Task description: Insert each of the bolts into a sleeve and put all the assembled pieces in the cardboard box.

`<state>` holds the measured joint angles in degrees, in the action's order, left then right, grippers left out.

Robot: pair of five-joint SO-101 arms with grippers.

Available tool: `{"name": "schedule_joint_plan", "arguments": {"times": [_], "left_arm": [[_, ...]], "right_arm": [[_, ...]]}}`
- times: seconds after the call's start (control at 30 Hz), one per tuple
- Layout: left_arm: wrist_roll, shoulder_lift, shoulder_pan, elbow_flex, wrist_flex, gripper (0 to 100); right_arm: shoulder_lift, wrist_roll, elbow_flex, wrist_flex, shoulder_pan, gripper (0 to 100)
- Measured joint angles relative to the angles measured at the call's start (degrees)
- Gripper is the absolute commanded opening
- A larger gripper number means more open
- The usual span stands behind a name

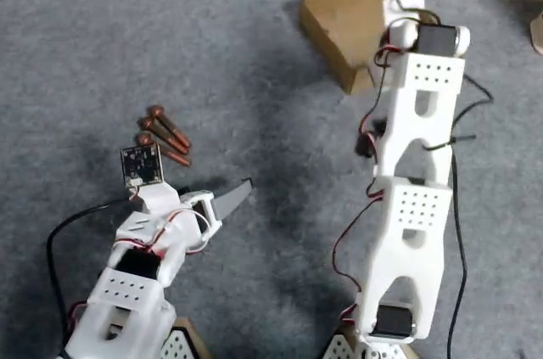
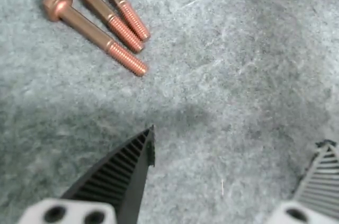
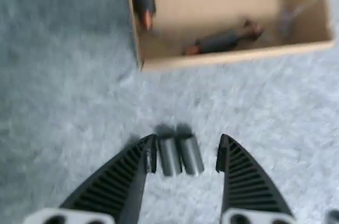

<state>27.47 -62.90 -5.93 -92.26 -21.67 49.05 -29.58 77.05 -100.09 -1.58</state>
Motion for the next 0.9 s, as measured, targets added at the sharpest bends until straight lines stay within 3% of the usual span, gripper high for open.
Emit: {"name": "schedule_joint_plan", "arguments": {"times": [0.27,0.6,0.9], "left_arm": [[0.0,0.0,0.0,0.0,0.0,42],[0.0,0.0,0.0,0.0,0.0,42],[0.0,0.0,0.0,0.0,0.0,42]], "right_arm": [[-5.4,0.0,-21.7,0.0,-0.3,17.0],[-5.5,18.5,-22.7,0.0,-0.4,17.0],[-6.6,25.9,-23.1,0.0,-0.3,17.0]]}}
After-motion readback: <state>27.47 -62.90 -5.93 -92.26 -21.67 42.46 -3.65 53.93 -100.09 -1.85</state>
